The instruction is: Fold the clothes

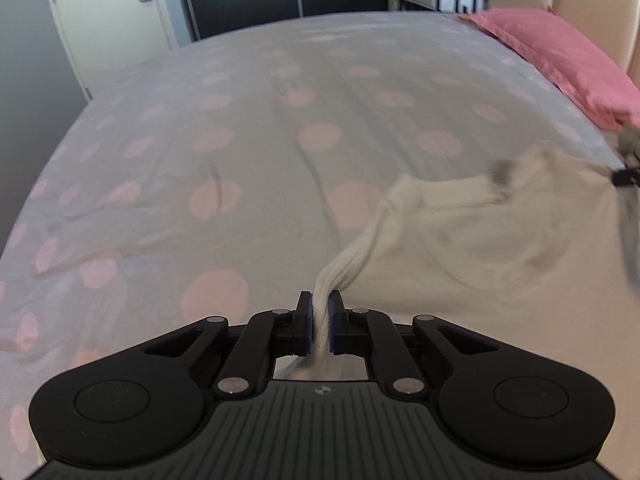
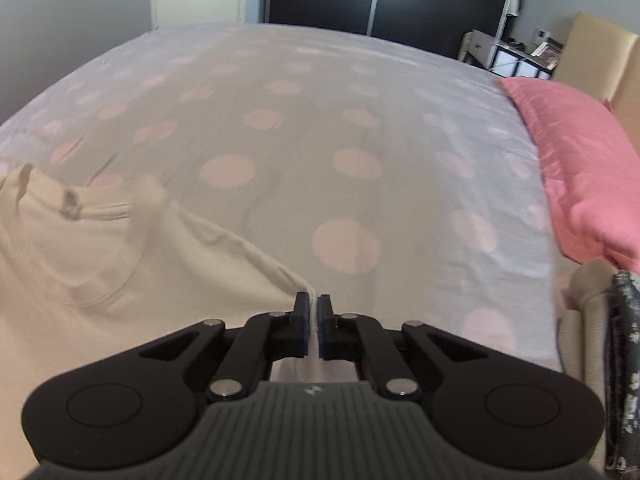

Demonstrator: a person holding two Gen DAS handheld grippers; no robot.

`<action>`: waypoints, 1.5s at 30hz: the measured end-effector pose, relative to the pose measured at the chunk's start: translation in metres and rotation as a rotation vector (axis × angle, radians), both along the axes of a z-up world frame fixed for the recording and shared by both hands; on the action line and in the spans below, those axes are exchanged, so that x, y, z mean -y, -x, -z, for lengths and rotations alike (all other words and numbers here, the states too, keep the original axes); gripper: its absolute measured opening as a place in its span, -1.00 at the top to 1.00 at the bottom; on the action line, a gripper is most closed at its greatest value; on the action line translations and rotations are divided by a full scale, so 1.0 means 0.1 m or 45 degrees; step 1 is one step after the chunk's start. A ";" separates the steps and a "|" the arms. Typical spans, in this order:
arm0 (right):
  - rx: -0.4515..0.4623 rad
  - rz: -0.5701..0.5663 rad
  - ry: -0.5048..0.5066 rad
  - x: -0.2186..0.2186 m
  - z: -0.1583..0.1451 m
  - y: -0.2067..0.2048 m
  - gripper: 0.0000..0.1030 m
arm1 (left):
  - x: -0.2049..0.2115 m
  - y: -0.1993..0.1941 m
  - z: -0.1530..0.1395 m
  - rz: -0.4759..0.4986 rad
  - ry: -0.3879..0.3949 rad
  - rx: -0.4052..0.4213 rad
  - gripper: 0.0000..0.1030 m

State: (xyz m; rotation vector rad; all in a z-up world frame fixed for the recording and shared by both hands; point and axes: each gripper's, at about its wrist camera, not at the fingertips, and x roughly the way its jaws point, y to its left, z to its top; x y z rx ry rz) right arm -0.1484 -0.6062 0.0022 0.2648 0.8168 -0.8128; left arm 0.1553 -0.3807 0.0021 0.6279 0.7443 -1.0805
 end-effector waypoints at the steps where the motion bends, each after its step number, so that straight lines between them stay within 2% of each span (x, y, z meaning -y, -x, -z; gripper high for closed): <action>1: 0.012 0.018 0.016 0.02 -0.05 0.02 0.92 | 0.06 -0.01 -0.04 -0.012 0.012 0.009 0.90; 4: 0.000 0.049 0.042 0.09 -0.08 -0.01 0.92 | 0.29 0.02 -0.12 -0.022 0.039 0.059 0.90; 8: -0.033 0.075 0.061 0.19 -0.01 -0.09 0.92 | 0.61 0.06 -0.02 -0.017 0.002 0.120 0.90; 17: -0.139 0.100 -0.020 0.38 0.62 -0.24 0.91 | 0.90 0.03 0.72 -0.007 -0.148 0.122 0.88; 21: -0.172 0.129 -0.063 0.42 0.78 -0.26 0.87 | 0.92 -0.03 0.89 -0.054 -0.186 0.131 0.69; 24: -0.150 0.161 -0.061 0.41 0.74 -0.22 0.57 | 0.88 -0.11 0.83 -0.098 -0.181 0.121 0.58; 25: -0.139 0.171 -0.056 0.41 0.70 -0.20 0.36 | 0.82 -0.14 0.76 -0.110 -0.158 0.111 0.57; 26: -0.121 0.180 -0.052 0.41 0.66 -0.16 0.32 | 0.77 -0.17 0.69 -0.123 -0.135 0.100 0.56; 30: -0.027 0.240 -0.039 0.33 0.42 0.07 0.31 | 0.50 -0.31 0.39 -0.187 -0.063 0.104 0.22; 34: 0.047 0.301 -0.078 0.16 0.22 0.39 0.31 | -0.04 -0.40 0.16 -0.244 -0.066 0.102 0.21; 39: 0.065 0.312 -0.136 -0.28 0.07 0.79 0.31 | -0.73 -0.42 -0.04 -0.291 -0.090 0.072 0.14; 41: 0.082 0.318 -0.190 -0.48 0.04 0.96 0.31 | -0.97 -0.33 -0.05 -0.277 -0.102 0.044 0.14; 45: 0.044 0.313 -0.242 -0.94 0.01 1.22 0.31 | -1.42 -0.08 -0.04 -0.229 -0.125 -0.020 0.08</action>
